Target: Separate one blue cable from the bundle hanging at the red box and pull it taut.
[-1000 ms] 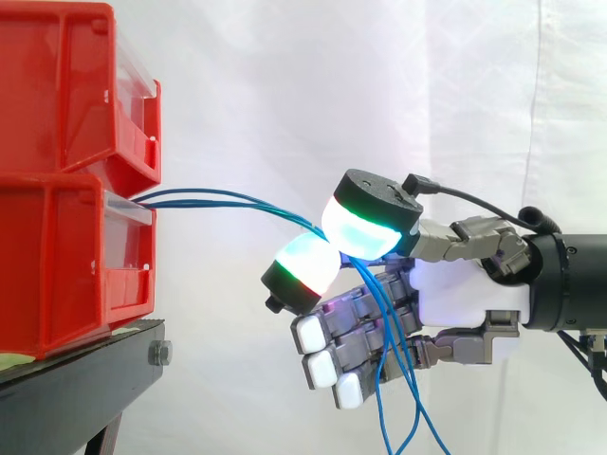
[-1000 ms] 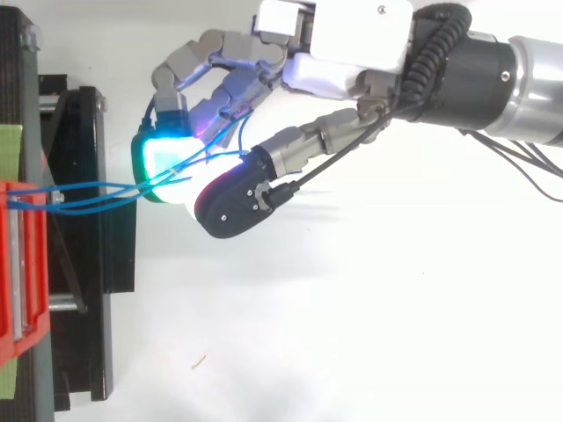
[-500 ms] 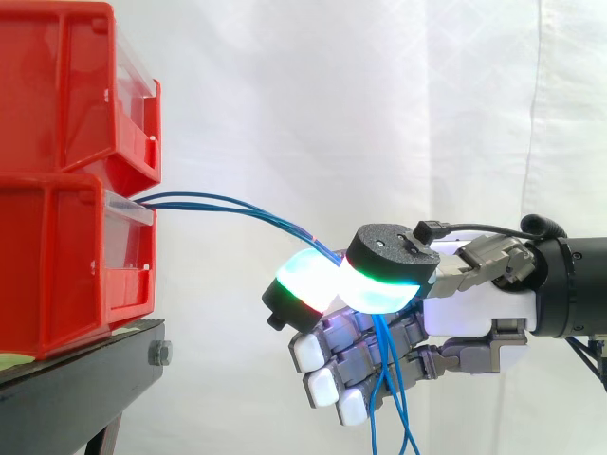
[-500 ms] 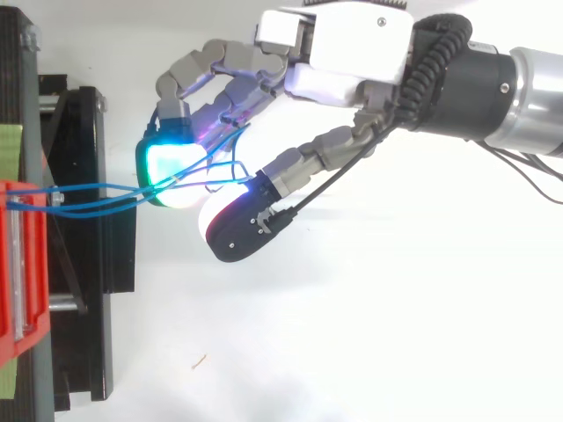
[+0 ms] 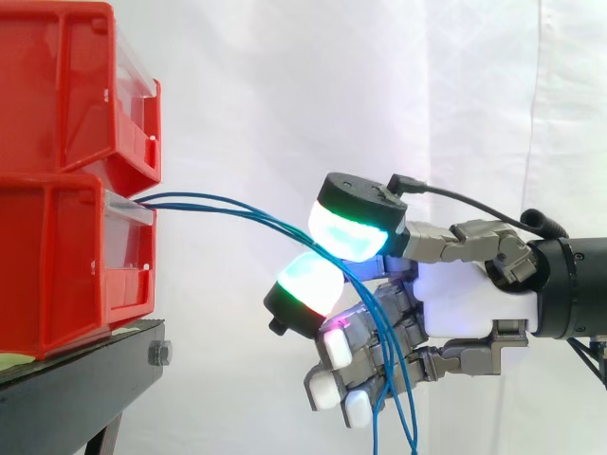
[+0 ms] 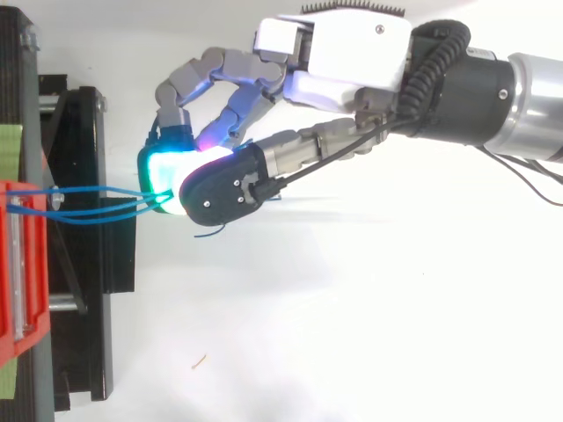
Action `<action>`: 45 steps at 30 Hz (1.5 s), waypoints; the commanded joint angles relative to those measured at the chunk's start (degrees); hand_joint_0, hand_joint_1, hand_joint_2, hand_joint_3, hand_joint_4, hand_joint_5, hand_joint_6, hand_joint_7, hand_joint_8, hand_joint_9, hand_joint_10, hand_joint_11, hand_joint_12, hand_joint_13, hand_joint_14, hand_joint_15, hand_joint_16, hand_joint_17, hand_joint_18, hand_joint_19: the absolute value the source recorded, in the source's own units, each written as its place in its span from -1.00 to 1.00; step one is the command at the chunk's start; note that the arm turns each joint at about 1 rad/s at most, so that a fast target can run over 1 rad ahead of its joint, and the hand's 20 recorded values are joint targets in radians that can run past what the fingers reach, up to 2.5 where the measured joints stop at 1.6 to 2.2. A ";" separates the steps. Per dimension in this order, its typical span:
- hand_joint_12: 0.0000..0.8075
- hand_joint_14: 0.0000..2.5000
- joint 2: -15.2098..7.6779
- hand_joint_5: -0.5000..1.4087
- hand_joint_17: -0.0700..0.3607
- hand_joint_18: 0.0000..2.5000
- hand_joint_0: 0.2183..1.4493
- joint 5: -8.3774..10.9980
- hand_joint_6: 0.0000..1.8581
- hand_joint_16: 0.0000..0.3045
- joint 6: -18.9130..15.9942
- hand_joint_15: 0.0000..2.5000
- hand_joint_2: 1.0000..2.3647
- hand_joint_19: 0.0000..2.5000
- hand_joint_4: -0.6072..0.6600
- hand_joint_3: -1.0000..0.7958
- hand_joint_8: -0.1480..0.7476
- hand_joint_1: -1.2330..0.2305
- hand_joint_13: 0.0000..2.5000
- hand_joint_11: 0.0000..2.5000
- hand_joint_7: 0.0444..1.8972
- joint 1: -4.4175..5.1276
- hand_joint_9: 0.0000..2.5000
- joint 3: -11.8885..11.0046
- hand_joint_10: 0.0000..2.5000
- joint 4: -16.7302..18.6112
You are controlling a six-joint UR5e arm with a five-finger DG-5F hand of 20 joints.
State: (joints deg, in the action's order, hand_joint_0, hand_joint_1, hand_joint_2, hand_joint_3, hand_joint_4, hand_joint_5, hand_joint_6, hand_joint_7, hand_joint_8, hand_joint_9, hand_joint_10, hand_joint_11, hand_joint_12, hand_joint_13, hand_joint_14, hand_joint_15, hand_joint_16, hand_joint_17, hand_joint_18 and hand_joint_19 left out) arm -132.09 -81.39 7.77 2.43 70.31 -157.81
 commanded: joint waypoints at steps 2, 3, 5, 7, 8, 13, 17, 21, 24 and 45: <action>-0.08 -0.98 -0.01 -0.64 -0.19 -0.37 -0.40 0.00 -0.02 -0.70 -0.13 -0.51 -0.97 -0.47 0.07 -0.05 -0.02 -0.38 -0.31 -0.45 0.24 0.03 -0.22 0.00 -0.98 -0.04; -0.09 -0.98 0.08 -0.64 -0.20 -0.37 -0.39 0.00 -0.02 -0.70 -0.13 -0.51 -0.97 -0.47 0.02 -0.05 -0.04 -0.41 -0.32 -0.45 0.21 0.03 -0.23 0.00 -0.98 -0.04; -0.09 -0.98 -0.01 -0.65 -0.20 -0.37 -0.38 0.00 -0.01 -0.70 -0.13 -0.51 -0.97 -0.47 0.00 -0.07 -0.04 -0.43 -0.32 -0.46 0.19 0.03 -0.24 0.00 -0.98 -0.04; -0.10 -0.98 -0.01 -0.66 -0.20 -0.37 -0.35 0.00 -0.01 -0.70 -0.21 -0.52 -0.97 -0.49 -0.04 -0.10 -0.07 -0.47 -0.33 -0.45 0.19 0.03 -0.25 0.00 -0.98 -0.31; -0.11 -0.98 -0.01 -0.66 -0.20 -0.37 -0.32 0.00 -0.01 -0.70 -0.21 -0.52 -0.97 -0.49 -0.05 -0.12 -0.07 -0.49 -0.33 -0.46 0.18 0.03 -0.26 0.00 -0.98 -0.39; -0.14 -0.98 -0.01 -0.65 -0.23 -0.36 -0.20 0.00 0.00 -0.72 -0.65 -0.53 -0.98 -0.52 -0.11 -0.28 -0.07 -0.54 -0.32 -0.42 0.21 0.20 -0.21 0.00 -0.98 -1.19; -0.13 -0.98 -0.01 -0.64 -0.23 -0.35 -0.25 0.00 0.00 -0.72 -1.71 -0.53 -1.00 -0.51 0.00 -0.44 -0.06 -0.48 -0.30 -0.41 0.22 0.55 -0.17 0.00 -0.98 -1.27; -0.11 -0.98 -0.01 -0.63 -0.21 -0.35 -0.38 0.35 -0.01 -0.71 -3.11 -0.52 -1.00 -0.49 0.07 -0.44 -0.03 -0.32 -0.30 -0.41 0.14 0.73 -0.15 0.00 -0.98 -1.27; -0.11 -0.98 -0.01 -0.63 -0.21 -0.35 -0.41 0.35 -0.02 -0.71 -3.38 -0.52 -1.00 -0.49 0.09 -0.44 -0.04 -0.29 -0.30 -0.41 0.14 0.73 -0.15 0.00 -0.98 -1.27; -0.16 -0.98 -0.01 -0.69 -0.20 -0.46 -0.38 0.35 -0.01 -0.70 -3.47 -0.56 -1.00 -0.59 -0.14 -0.44 -0.22 -0.74 -0.44 -0.44 0.14 0.73 -0.35 0.09 -0.98 -1.27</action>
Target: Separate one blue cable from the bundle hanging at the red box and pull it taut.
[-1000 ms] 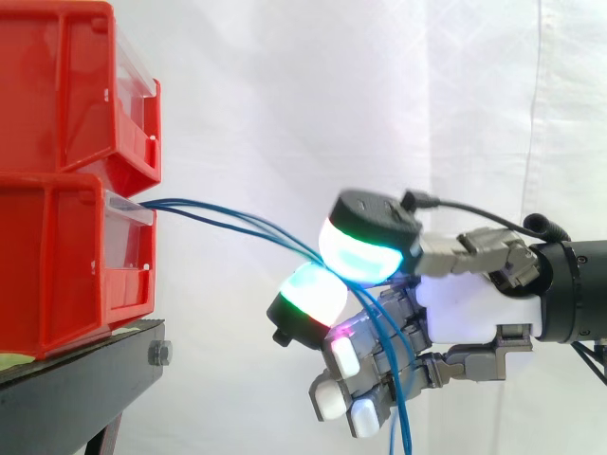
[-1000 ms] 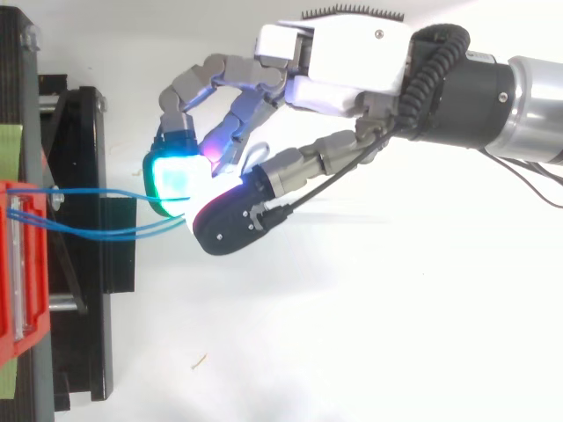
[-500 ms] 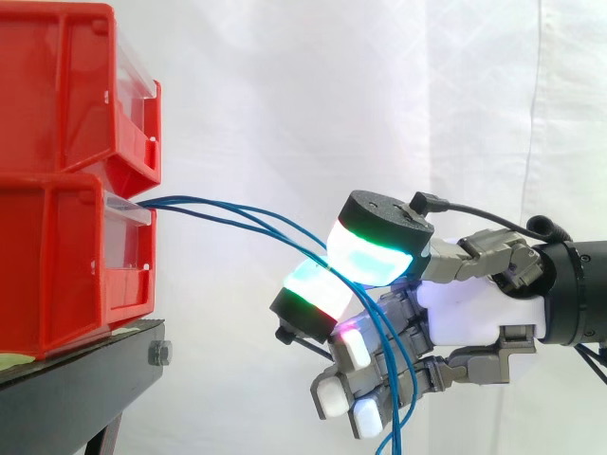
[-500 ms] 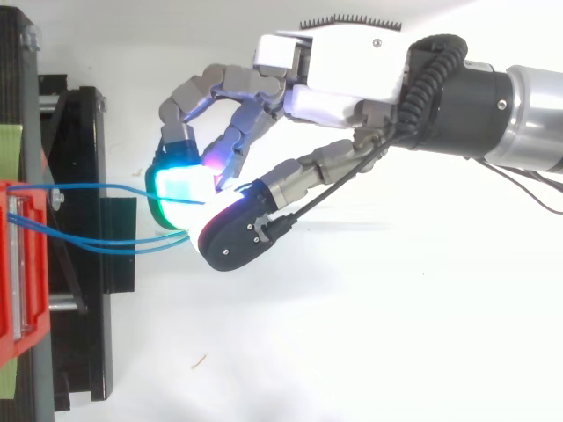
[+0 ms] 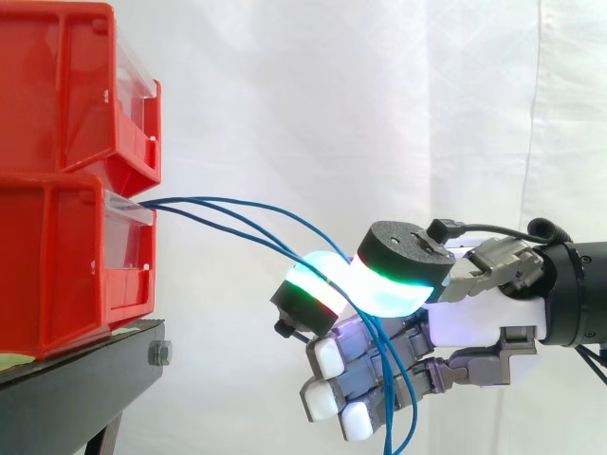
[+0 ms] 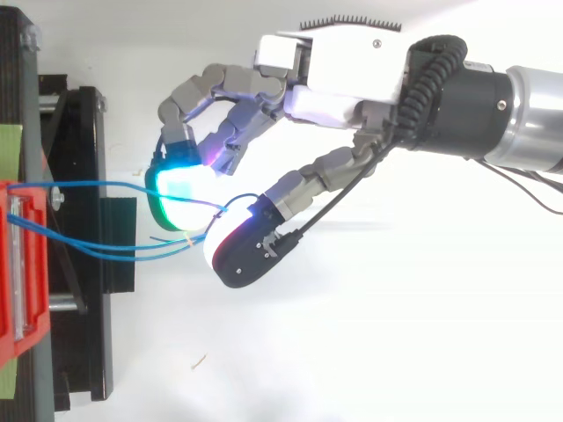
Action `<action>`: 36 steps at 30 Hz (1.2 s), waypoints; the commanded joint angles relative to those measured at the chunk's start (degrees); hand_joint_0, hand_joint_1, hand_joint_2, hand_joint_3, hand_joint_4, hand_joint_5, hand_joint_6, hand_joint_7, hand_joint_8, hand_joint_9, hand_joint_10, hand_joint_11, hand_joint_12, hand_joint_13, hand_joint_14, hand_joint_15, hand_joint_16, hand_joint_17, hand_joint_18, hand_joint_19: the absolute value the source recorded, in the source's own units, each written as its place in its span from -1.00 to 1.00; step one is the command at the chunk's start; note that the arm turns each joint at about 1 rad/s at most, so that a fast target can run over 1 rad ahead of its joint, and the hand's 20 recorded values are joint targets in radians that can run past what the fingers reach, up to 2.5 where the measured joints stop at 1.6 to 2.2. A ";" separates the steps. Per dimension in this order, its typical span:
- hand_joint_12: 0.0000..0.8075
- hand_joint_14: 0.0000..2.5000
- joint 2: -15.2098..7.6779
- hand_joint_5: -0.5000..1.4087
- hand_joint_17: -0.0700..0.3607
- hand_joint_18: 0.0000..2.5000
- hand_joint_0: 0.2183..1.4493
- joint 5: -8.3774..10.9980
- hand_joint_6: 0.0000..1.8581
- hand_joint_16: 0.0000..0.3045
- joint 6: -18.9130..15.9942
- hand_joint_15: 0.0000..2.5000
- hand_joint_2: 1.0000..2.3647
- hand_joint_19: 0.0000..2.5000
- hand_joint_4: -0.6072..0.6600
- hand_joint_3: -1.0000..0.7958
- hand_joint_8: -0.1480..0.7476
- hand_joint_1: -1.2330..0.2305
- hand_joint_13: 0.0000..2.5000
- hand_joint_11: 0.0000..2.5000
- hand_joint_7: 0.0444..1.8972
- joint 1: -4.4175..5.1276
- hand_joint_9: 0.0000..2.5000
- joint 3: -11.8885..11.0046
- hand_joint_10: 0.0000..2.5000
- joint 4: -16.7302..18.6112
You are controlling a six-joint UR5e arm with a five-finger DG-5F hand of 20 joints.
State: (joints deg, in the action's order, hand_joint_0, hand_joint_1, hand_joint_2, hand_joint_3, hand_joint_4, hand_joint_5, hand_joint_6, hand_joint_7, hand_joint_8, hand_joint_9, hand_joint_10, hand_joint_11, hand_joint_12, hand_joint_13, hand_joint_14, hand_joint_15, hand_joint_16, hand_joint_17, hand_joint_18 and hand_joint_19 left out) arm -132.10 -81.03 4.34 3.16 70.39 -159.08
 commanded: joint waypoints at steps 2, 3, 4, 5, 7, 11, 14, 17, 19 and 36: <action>-0.14 -0.98 0.00 -0.69 -0.17 -0.48 -0.49 0.00 -0.02 -0.68 -0.03 -0.57 -1.00 -0.58 -0.12 -0.44 -0.19 -0.74 -0.47 -0.43 0.11 0.00 -0.35 0.01 -0.98 0.00; -0.10 -0.99 0.00 -0.69 -0.15 -0.47 -0.56 0.00 -0.02 -0.67 -0.03 -0.55 -1.00 -0.56 -0.08 -0.44 -0.12 -0.66 -0.46 -0.43 0.07 0.00 -0.32 0.01 -0.98 0.00; -0.08 -0.98 0.00 -0.68 -0.14 -0.46 -0.58 0.00 -0.03 -0.66 -0.03 -0.55 -1.00 -0.56 -0.07 -0.44 -0.11 -0.59 -0.45 -0.42 0.07 0.00 -0.29 0.01 -0.98 0.00; -0.07 -0.99 0.00 -0.67 -0.14 -0.46 -0.59 0.00 -0.05 -0.66 -0.03 -0.55 -1.00 -0.55 -0.03 -0.44 -0.10 -0.54 -0.44 -0.42 0.09 0.00 -0.27 -0.08 -0.98 0.00; -0.07 -0.99 0.09 -0.65 -0.14 -0.44 -0.56 0.00 -0.07 -0.67 -0.03 -0.55 -1.00 -0.53 0.00 -0.44 -0.09 -0.24 -0.42 -0.42 0.03 0.00 -0.21 0.01 -0.98 0.00; -0.12 -0.98 0.00 -0.64 -0.21 -0.46 -0.39 0.00 -0.10 -0.71 -0.03 -0.55 -1.00 -0.51 -0.01 -0.44 -0.11 -0.13 -0.42 -0.41 0.15 0.00 -0.18 0.01 -0.98 0.00; -0.11 -0.98 0.00 -0.65 -0.21 -0.47 -0.38 0.00 -0.08 -0.71 -0.03 -0.54 -0.99 -0.51 0.00 -0.34 -0.09 -0.22 -0.41 -0.41 0.15 0.00 -0.20 0.01 -0.98 0.00; -0.11 -0.98 0.00 -0.66 -0.20 -0.47 -0.37 0.00 -0.06 -0.70 -0.03 -0.54 -0.98 -0.51 0.03 -0.27 -0.10 -0.33 -0.41 -0.40 0.12 0.00 -0.23 -0.08 -0.98 0.00; -0.11 -0.98 0.00 -0.67 -0.20 -0.47 -0.37 0.00 -0.05 -0.70 -0.03 -0.53 -0.99 -0.50 0.04 -0.31 -0.10 -0.34 -0.41 -0.40 0.10 0.09 -0.23 -0.08 -0.98 0.09; -0.11 -0.98 0.00 -0.71 -0.19 -0.44 -0.25 0.97 -0.04 -0.69 -0.03 -0.53 -0.98 -0.53 0.08 -0.29 -0.14 -0.52 -0.41 -0.40 0.03 0.35 -0.34 0.01 -0.98 0.09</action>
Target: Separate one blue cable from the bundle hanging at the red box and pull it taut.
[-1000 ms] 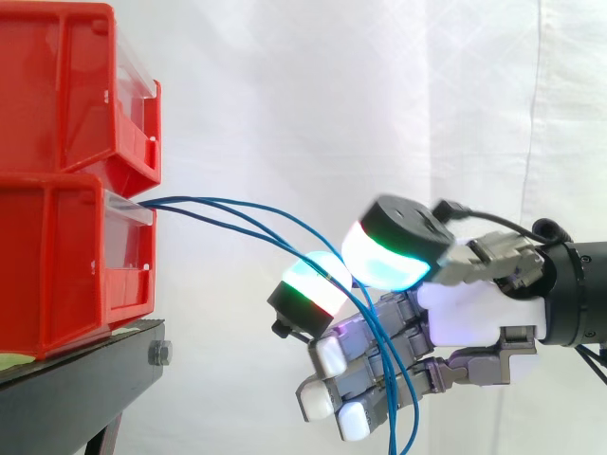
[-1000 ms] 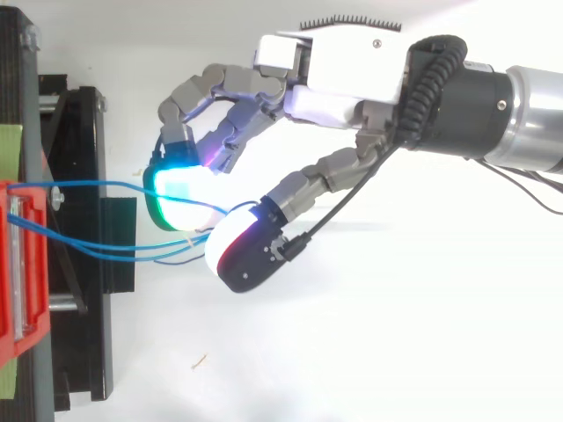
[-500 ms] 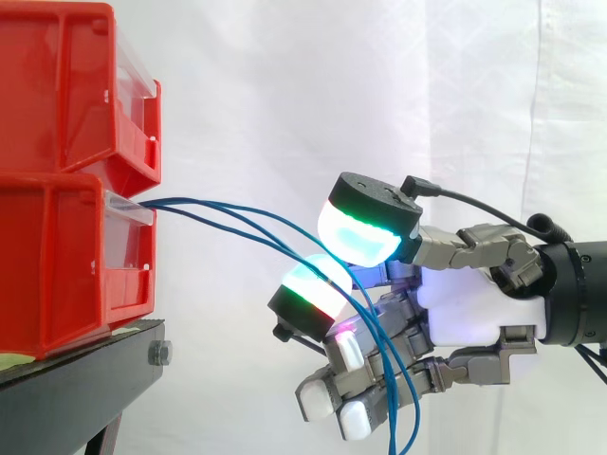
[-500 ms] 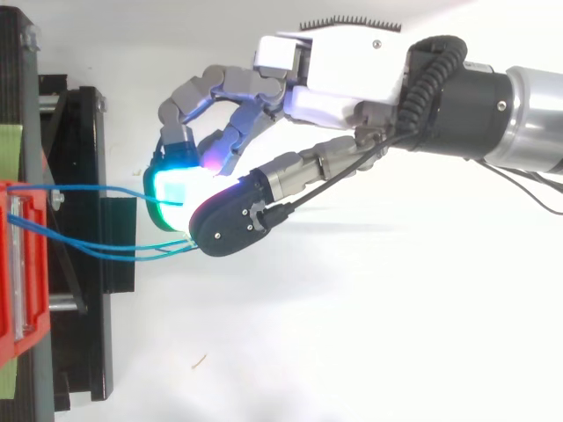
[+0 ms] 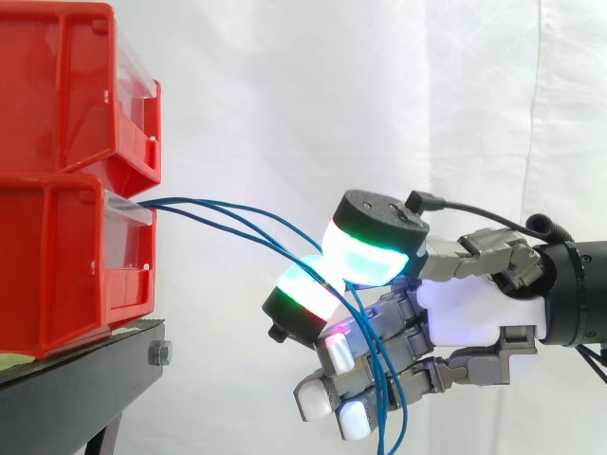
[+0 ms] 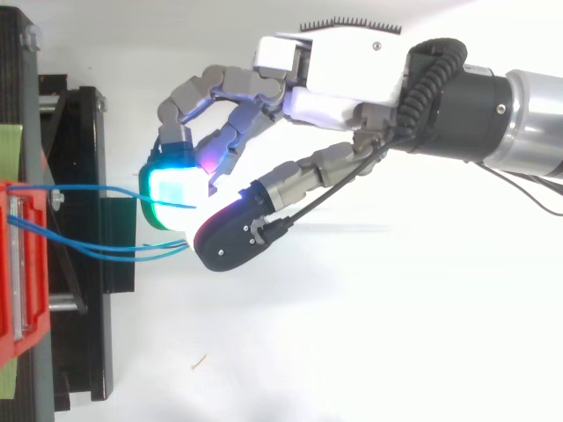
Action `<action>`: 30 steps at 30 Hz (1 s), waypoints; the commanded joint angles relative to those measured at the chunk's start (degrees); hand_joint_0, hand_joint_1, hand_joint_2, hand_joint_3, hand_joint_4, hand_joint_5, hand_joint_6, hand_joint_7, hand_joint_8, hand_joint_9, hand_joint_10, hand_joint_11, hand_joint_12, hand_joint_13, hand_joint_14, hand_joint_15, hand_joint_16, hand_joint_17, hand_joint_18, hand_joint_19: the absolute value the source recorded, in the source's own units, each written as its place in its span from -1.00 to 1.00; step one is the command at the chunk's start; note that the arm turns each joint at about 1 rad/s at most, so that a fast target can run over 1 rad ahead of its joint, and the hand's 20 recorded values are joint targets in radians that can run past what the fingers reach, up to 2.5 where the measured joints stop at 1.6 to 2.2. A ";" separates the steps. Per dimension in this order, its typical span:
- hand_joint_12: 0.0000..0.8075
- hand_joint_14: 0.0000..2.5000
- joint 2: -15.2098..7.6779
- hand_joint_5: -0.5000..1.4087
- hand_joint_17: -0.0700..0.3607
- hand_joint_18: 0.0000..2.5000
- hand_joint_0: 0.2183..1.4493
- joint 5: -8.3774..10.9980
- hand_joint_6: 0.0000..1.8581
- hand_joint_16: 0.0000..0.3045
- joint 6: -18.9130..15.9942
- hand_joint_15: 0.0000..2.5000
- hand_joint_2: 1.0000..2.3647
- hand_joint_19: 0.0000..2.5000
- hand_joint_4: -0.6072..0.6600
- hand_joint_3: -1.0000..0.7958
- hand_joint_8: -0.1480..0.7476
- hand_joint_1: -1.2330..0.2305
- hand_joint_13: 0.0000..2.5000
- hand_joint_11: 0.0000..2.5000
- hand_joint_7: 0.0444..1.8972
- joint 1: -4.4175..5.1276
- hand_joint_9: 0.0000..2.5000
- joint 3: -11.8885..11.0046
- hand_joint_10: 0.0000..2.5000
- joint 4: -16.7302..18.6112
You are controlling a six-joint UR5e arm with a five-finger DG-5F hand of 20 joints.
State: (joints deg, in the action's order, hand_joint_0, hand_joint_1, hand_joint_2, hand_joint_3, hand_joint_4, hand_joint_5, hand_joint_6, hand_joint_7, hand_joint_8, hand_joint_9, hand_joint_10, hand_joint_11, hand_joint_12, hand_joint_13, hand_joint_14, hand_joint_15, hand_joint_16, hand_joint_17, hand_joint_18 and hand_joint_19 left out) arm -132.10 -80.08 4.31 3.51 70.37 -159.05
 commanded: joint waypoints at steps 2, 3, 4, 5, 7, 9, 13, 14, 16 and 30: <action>-0.11 -0.98 0.00 -0.72 -0.19 -0.44 -0.24 0.01 -0.04 -0.69 0.00 -0.53 -0.99 -0.53 0.08 -0.34 -0.14 -0.54 -0.41 -0.40 0.02 0.10 -0.35 0.03 -0.98 0.05; -0.11 -0.98 0.00 -0.72 -0.18 -0.44 -0.24 0.01 -0.04 -0.69 0.00 -0.53 -1.00 -0.53 0.08 -0.40 -0.15 -0.54 -0.41 -0.40 0.01 0.10 -0.35 0.03 -0.98 0.05; -0.11 -0.98 0.00 -0.72 -0.18 -0.44 -0.23 0.01 -0.04 -0.69 0.00 -0.53 -1.00 -0.54 0.09 -0.42 -0.15 -0.54 -0.41 -0.40 0.01 0.10 -0.35 0.03 -0.98 0.05; -0.11 -0.98 0.00 -0.71 -0.19 -0.43 -0.22 0.01 -0.04 -0.69 0.00 -0.54 -1.00 -0.54 0.08 -0.44 -0.15 -0.55 -0.41 -0.40 0.00 0.01 -0.35 0.03 -0.98 0.05; -0.12 -0.98 0.00 -0.71 -0.19 -0.43 -0.16 0.01 -0.04 -0.69 0.00 -0.54 -0.99 -0.56 0.06 -0.38 -0.13 -0.54 -0.41 -0.39 0.04 0.10 -0.34 0.03 -0.98 0.05; -0.14 -0.98 0.00 -0.71 -0.20 -0.44 -0.09 0.01 -0.04 -0.70 0.00 -0.53 -0.96 -0.51 0.06 -0.02 -0.15 -0.44 -0.40 -0.40 0.22 0.10 -0.32 0.03 -0.98 0.05; -0.13 -0.98 0.00 -0.72 -0.20 -0.46 -0.06 0.01 -0.02 -0.70 0.00 -0.52 -0.96 -0.48 0.05 0.10 -0.15 -0.43 -0.40 -0.39 0.11 0.10 -0.31 0.03 -0.98 0.05; -0.13 -0.98 0.00 -0.72 -0.20 -0.46 -0.05 0.01 -0.01 -0.70 0.00 -0.52 -0.96 -0.48 0.07 0.09 -0.14 -0.43 -0.40 -0.39 0.08 0.10 -0.31 0.03 -0.98 0.14; -0.13 -0.98 0.00 -0.72 -0.20 -0.46 -0.08 0.01 -0.02 -0.70 0.00 -0.52 -0.96 -0.51 0.06 0.00 -0.16 -0.46 -0.42 -0.40 0.05 0.10 -0.33 0.03 -0.98 -0.04; -0.22 -0.99 0.00 -0.73 -0.19 -0.55 0.00 0.01 0.00 -0.70 0.00 -0.55 -0.96 -0.55 -0.19 0.11 -0.32 -0.48 -0.54 -0.42 0.08 0.10 -0.51 0.03 -0.98 0.14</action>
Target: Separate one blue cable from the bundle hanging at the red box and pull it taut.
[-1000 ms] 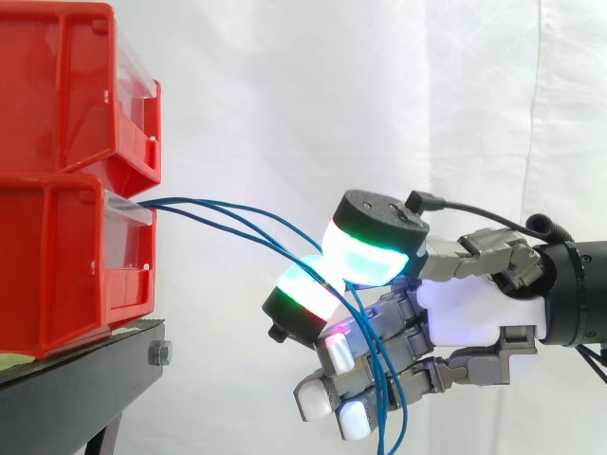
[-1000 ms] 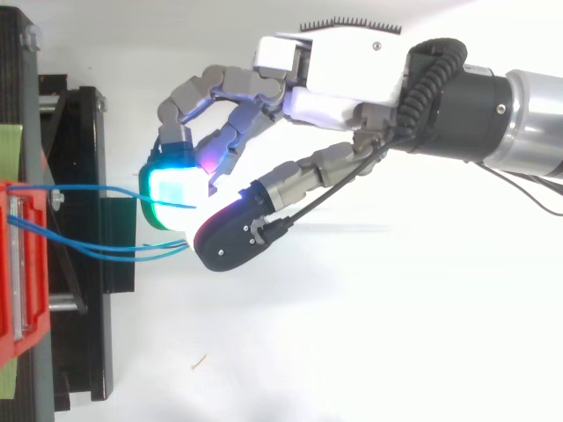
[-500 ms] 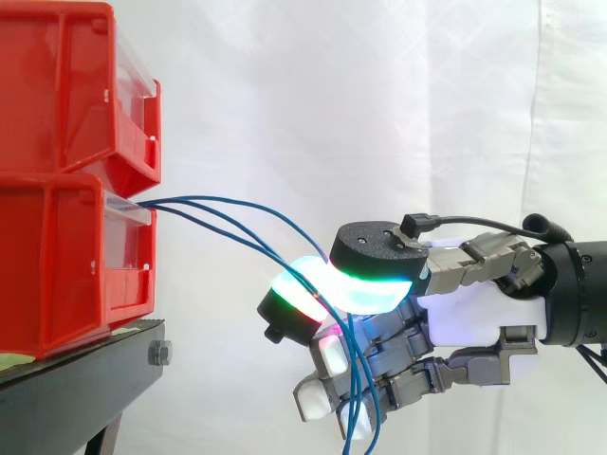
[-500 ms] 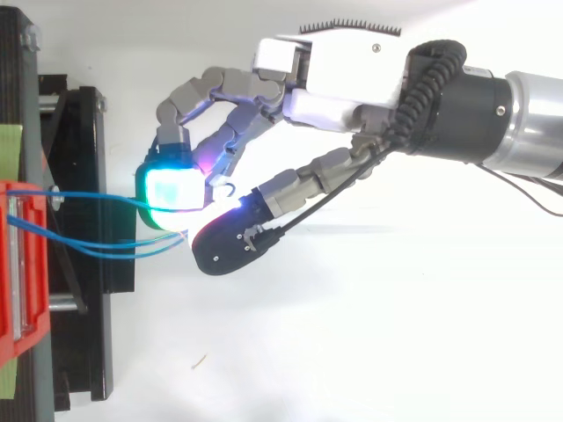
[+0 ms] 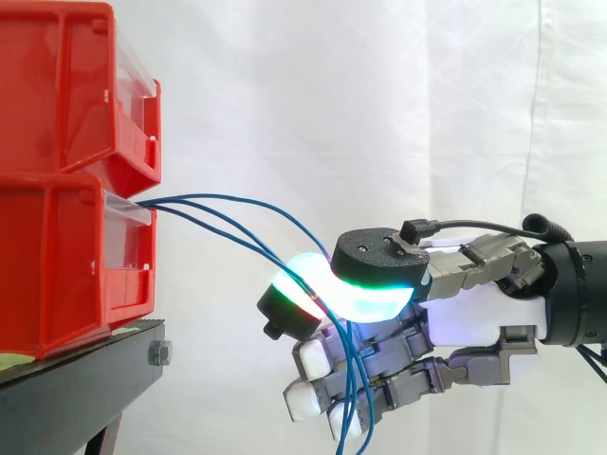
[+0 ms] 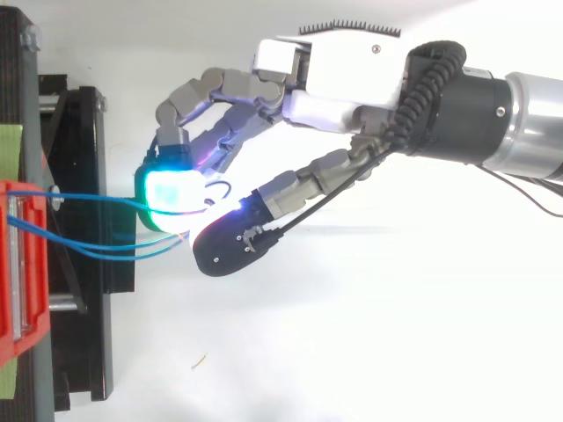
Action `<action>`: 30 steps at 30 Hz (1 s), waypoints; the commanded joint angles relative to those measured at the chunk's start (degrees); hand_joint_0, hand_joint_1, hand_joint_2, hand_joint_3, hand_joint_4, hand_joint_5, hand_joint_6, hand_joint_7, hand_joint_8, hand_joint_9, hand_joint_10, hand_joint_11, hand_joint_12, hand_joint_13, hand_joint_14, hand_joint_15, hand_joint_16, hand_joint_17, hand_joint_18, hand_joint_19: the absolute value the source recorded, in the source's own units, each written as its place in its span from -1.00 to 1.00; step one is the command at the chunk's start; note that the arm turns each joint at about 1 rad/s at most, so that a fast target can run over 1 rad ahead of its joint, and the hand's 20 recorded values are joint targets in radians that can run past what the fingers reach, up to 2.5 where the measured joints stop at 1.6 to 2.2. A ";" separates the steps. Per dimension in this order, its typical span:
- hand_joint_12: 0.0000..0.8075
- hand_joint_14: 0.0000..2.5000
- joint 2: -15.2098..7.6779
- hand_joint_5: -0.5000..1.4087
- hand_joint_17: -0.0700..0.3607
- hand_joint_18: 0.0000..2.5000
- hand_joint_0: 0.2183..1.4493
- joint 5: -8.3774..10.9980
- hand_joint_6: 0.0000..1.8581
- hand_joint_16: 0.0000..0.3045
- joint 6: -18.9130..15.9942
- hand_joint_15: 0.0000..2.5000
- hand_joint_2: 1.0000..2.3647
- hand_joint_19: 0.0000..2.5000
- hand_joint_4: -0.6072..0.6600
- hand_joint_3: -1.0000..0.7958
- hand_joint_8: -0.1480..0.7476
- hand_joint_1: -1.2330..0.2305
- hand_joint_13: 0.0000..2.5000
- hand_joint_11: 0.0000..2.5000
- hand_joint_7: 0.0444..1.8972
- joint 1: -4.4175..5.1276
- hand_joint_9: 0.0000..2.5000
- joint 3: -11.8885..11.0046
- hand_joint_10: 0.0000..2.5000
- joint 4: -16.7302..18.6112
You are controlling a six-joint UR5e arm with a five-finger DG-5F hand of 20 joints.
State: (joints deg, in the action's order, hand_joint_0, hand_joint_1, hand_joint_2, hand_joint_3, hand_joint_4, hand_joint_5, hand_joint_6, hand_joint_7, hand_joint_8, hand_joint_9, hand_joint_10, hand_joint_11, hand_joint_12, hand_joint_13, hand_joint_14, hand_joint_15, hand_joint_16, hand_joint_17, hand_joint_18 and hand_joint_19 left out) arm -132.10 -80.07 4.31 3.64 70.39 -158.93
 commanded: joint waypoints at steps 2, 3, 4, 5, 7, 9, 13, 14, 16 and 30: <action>-0.22 -0.99 0.00 -0.74 -0.14 -0.61 -0.03 0.00 0.00 -0.66 0.00 -0.62 -0.96 -0.66 -0.20 0.05 -0.34 -0.51 -0.61 -0.44 0.08 -0.03 -0.58 0.01 -0.98 0.02; -0.22 -0.99 0.00 -0.74 -0.11 -0.63 -0.03 0.00 -0.01 -0.65 0.00 -0.66 -0.96 -0.73 -0.21 0.01 -0.35 -0.52 -0.66 -0.47 0.08 -0.03 -0.64 0.01 -0.98 0.02; -0.23 -0.99 0.00 -0.74 -0.11 -0.64 -0.03 0.00 -0.01 -0.65 0.00 -0.67 -0.96 -0.74 -0.21 0.00 -0.37 -0.53 -0.66 -0.47 0.08 -0.03 -0.65 0.01 -0.99 0.02; -0.23 -0.99 0.00 -0.74 -0.12 -0.66 -0.02 0.00 -0.01 -0.65 -0.09 -0.68 -0.96 -0.74 -0.21 -0.01 -0.37 -0.53 -0.67 -0.48 0.08 -0.03 -0.66 0.01 -0.98 0.02; -0.24 -0.99 0.00 -0.74 -0.18 -0.67 0.01 -0.09 -0.01 -0.69 -0.18 -0.68 -0.96 -0.71 -0.27 0.00 -0.38 -0.51 -0.68 -0.49 0.07 -0.03 -0.67 0.01 -0.99 0.02; -0.25 -0.99 0.00 -0.74 -0.20 -0.67 0.03 -0.09 -0.02 -0.70 -0.18 -0.68 -0.96 -0.71 -0.31 0.04 -0.41 -0.51 -0.68 -0.51 0.10 -0.03 -0.70 0.01 -0.99 0.02; -0.30 -0.99 0.00 -0.76 -0.23 -0.73 0.01 -0.09 -0.05 -0.72 -0.18 -0.69 -0.96 -0.74 -0.36 0.08 -0.43 -0.52 -0.72 -0.52 0.08 0.06 -0.75 -0.07 -0.99 -0.15; -0.30 -0.99 0.00 -0.77 -0.23 -0.73 0.01 -0.18 -0.06 -0.72 -0.18 -0.69 -0.96 -0.74 -0.37 0.07 -0.43 -0.53 -0.72 -0.53 0.08 0.06 -0.76 0.01 -0.99 -0.15; -0.30 -0.99 0.00 -0.77 -0.23 -0.73 0.00 -0.18 -0.07 -0.72 -0.18 -0.70 -0.96 -0.74 -0.42 0.06 -0.44 -0.53 -0.73 -0.52 0.08 -0.03 -0.77 0.01 -0.99 -0.15; -0.23 -0.99 0.09 -0.75 -0.23 -0.58 -0.23 0.00 -0.09 -0.72 -0.18 -0.64 -1.00 -0.74 -0.28 -0.44 -0.34 -0.58 -0.61 -0.38 0.02 0.06 -0.68 0.01 -0.98 0.02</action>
State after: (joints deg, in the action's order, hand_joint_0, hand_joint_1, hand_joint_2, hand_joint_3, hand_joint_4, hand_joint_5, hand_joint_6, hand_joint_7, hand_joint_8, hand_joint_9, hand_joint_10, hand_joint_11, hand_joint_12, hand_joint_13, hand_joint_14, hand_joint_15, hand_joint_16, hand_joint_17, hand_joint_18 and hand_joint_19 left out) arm -132.09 -80.12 4.13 3.69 70.36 -158.91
